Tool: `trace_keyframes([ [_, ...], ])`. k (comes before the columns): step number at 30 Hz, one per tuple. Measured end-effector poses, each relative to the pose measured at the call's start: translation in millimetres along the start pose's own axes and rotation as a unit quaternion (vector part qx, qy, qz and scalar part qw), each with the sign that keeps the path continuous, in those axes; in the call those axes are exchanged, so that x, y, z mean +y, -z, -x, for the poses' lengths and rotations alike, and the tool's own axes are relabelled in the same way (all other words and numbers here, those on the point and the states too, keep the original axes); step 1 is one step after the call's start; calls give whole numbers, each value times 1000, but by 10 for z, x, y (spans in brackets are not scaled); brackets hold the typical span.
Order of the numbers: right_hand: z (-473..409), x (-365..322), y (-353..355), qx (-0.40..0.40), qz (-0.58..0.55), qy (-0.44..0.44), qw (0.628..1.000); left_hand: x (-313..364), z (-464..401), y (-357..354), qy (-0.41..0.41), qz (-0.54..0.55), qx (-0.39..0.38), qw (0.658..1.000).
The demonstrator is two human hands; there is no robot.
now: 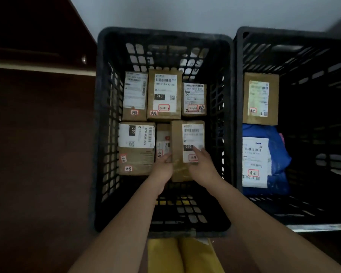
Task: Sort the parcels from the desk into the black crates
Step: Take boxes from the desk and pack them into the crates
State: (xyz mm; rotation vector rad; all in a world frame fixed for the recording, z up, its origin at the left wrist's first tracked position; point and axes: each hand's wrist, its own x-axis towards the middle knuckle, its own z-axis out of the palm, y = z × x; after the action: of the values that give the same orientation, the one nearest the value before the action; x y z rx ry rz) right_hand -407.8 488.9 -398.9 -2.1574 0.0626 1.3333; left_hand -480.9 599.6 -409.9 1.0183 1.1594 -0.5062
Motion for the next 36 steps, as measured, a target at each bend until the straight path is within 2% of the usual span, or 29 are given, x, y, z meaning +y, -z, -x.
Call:
trace_keyframes([
  [10,-169,156,20,-43,55,-1,998,48,-219,-37,9,25,-48,999],
  [13,-189,192,37,-50,74,3,996,133,-258,-62,-2,-8,-49,999],
  [19,-67,165,70,-61,89,8,994,150,-84,-61,-21,-63,-20,998],
  [22,132,97,72,-64,113,22,991,126,190,-11,-48,-90,19,995],
  [25,410,-26,103,-69,139,46,987,83,504,87,-90,-162,72,980],
  [29,800,-180,199,-60,149,87,983,129,1009,191,-149,-247,108,951],
  [32,1080,-271,278,-27,206,119,971,157,1313,252,-194,-316,116,922],
  [36,1469,-406,437,24,251,146,957,245,1585,276,-191,-405,120,886],
])
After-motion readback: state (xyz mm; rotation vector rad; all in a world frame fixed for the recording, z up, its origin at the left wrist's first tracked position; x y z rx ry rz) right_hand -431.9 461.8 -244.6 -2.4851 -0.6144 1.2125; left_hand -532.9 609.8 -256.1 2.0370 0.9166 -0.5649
